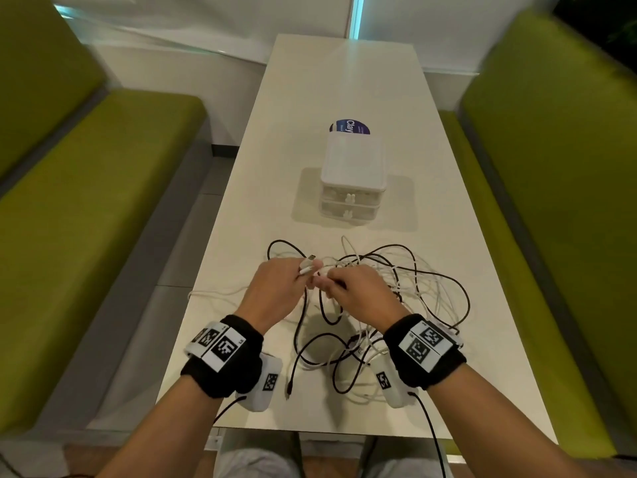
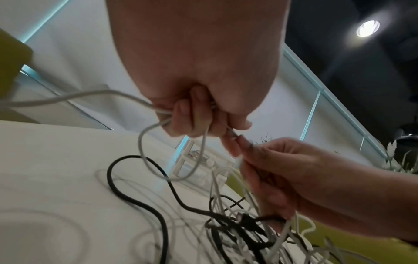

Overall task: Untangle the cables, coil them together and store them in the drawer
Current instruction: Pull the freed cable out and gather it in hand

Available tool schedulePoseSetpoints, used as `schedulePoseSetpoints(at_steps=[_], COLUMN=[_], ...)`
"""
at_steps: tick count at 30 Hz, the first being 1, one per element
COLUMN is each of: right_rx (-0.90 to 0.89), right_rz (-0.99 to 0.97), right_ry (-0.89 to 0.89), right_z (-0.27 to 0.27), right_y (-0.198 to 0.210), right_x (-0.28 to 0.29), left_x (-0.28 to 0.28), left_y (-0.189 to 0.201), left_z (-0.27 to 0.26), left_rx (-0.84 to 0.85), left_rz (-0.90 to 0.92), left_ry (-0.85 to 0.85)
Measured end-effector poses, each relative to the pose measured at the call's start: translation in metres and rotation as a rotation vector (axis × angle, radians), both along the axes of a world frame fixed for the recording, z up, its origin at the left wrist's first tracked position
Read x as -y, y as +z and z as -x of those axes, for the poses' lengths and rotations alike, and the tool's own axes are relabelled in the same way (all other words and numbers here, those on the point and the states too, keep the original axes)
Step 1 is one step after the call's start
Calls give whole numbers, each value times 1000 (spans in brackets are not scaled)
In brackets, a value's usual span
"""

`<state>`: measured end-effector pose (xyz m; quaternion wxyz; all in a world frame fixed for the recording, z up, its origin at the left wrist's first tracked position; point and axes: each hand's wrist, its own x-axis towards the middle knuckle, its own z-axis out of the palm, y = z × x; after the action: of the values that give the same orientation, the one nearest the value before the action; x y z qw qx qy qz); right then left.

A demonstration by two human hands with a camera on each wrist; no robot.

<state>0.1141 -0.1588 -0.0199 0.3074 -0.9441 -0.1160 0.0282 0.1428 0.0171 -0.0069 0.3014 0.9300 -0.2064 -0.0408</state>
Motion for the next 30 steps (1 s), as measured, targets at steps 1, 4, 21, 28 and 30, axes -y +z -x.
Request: schedulePoseSetpoints(at_steps=[1, 4, 21, 28, 30], right_rx=[-9, -85, -182, -105, -72], right_rz=[29, 104, -455, -245, -234], right_ry=[-5, -25, -162, -121, -114], right_z=[-1, -4, 5, -6, -4], right_y=[0, -4, 15, 14, 12], right_x=[-1, -2, -5, -10, -11], left_x=[0, -4, -32, 2, 12], left_y=[1, 9, 25, 22, 15], left_z=[-1, -1, -31, -5, 3], left_rx=[76, 270, -95, 108, -23], left_rz=[-29, 66, 730, 233, 22], left_ry=[24, 123, 712, 79, -75])
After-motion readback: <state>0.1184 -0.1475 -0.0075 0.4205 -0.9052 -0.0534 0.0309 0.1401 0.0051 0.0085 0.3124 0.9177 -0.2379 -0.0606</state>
